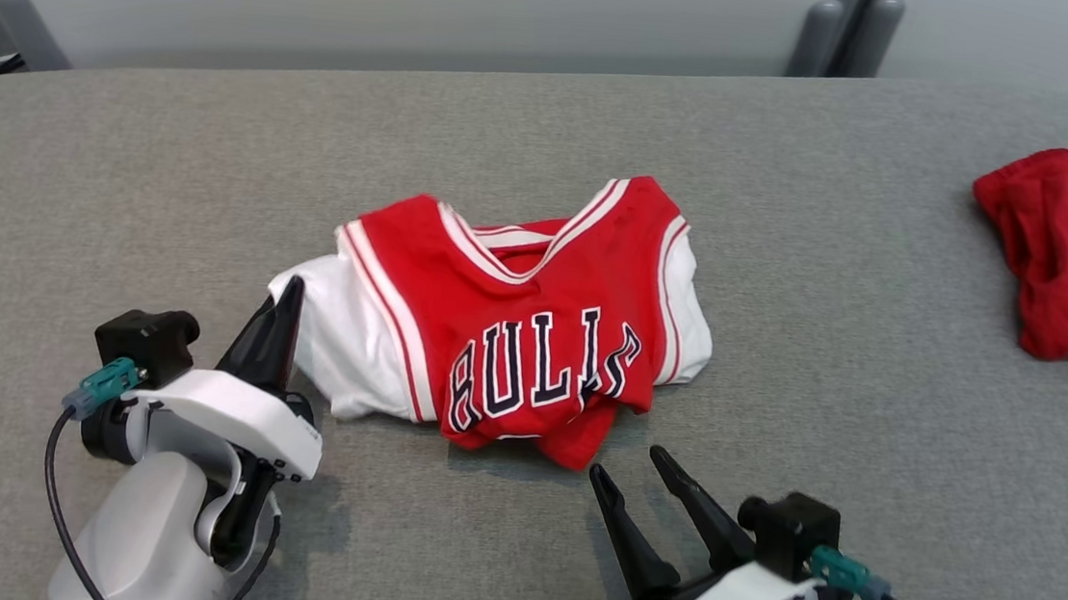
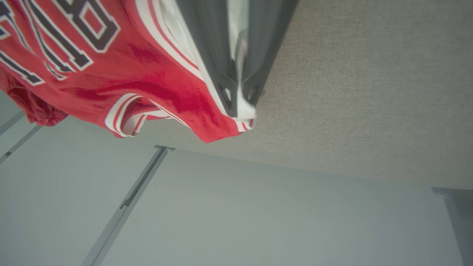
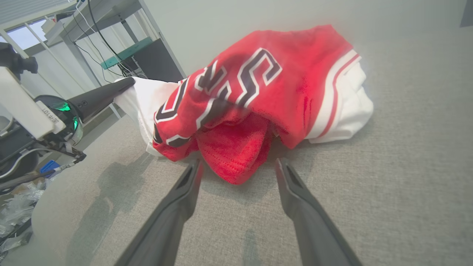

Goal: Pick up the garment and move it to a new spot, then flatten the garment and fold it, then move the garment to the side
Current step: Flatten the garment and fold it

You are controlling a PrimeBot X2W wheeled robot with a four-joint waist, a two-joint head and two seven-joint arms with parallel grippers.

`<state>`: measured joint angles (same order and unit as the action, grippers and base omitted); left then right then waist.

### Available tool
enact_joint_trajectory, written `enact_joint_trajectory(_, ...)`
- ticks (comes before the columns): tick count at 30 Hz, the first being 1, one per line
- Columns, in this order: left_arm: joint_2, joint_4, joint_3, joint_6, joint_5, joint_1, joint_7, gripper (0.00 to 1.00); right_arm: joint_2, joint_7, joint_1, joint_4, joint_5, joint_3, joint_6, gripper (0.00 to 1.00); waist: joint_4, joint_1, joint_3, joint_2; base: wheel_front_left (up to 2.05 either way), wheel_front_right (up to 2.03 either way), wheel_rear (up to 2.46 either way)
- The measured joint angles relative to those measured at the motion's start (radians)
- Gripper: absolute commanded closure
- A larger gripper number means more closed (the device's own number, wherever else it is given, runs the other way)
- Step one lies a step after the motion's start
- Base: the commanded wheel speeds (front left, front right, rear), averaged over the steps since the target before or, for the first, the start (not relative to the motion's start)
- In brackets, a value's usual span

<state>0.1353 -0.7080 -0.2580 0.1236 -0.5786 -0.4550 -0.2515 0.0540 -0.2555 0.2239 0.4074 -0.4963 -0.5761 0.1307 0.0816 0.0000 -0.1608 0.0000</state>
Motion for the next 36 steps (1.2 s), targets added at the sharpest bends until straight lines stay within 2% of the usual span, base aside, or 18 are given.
enact_joint_trajectory(3,-0.016,0.067,0.013,0.000,0.037,0.002,0.000,1.00,0.004,0.000,0.078,0.061,-0.080,-0.054,0.000,0.00,-0.035,0.0000,-0.002,0.0000,0.00,0.00,0.00)
enact_joint_trajectory(9,-0.027,0.106,0.001,0.000,0.044,0.004,0.000,1.00,0.006,0.000,0.146,0.186,-0.219,-0.126,0.000,0.00,-0.079,0.0000,-0.013,0.0000,0.00,0.00,0.00)
enact_joint_trajectory(14,-0.031,0.131,-0.018,0.000,0.044,0.003,0.000,1.00,0.007,0.000,0.217,0.238,-0.317,-0.155,0.000,0.00,-0.100,0.0000,-0.034,0.0000,0.00,0.00,0.00)
enact_joint_trajectory(15,-0.031,0.136,-0.021,0.000,0.044,0.002,0.000,1.00,0.008,0.000,0.229,0.249,-0.334,-0.167,0.000,0.21,-0.103,0.0000,-0.039,0.0000,0.00,0.00,0.00)
enact_joint_trajectory(16,-0.031,0.143,-0.022,0.000,0.044,0.000,0.000,1.00,0.008,0.000,0.239,0.258,-0.349,-0.180,0.000,0.67,-0.105,0.0000,-0.044,0.0000,0.00,0.00,0.00)
enact_joint_trajectory(17,-0.030,0.148,-0.023,0.000,0.045,0.000,0.000,1.00,0.008,0.000,0.247,0.265,-0.362,-0.196,0.000,1.00,-0.106,0.0000,-0.047,0.0000,0.00,0.00,0.00)
enact_joint_trajectory(20,-0.027,0.166,-0.023,0.000,0.049,0.000,0.000,1.00,0.008,0.000,0.269,0.281,-0.381,-0.220,0.000,1.00,-0.104,0.0000,-0.054,0.0000,0.00,0.00,0.00)
enact_joint_trajectory(22,-0.025,0.188,-0.011,0.000,0.049,0.000,0.000,1.00,0.006,0.000,0.278,0.278,-0.384,-0.196,0.000,1.00,-0.096,0.0000,-0.055,0.0000,0.00,0.00,0.00)
enact_joint_trajectory(25,-0.023,0.229,0.020,0.000,0.049,0.000,0.000,1.00,0.007,0.000,0.280,0.256,-0.356,-0.107,0.000,1.00,-0.076,0.0000,-0.054,0.0000,0.00,0.00,0.00)
enact_joint_trajectory(29,-0.024,0.320,0.055,0.000,0.029,0.013,0.000,1.00,0.014,0.000,0.279,0.163,-0.251,0.061,0.000,1.00,-0.043,0.0000,-0.043,0.0000,0.00,0.00,0.00)
enact_joint_trajectory(33,-0.023,0.453,0.081,0.000,0.002,0.060,-0.002,1.00,0.079,0.000,0.277,0.016,-0.149,0.181,0.000,1.00,-0.021,0.0000,-0.010,0.0000,0.00,0.00,0.00)
enact_joint_trajectory(34,-0.023,0.453,0.081,0.000,0.002,0.060,-0.002,1.00,0.079,0.000,0.277,0.016,-0.149,0.181,0.000,1.00,-0.021,0.0000,-0.010,0.0000,0.00,0.00,0.00)
enact_joint_trajectory(36,-0.019,0.532,0.093,0.000,-0.023,0.083,-0.002,1.00,0.125,0.000,0.276,-0.052,-0.099,0.245,0.000,1.00,-0.014,0.0000,0.009,0.0000,0.00,0.00,0.00)
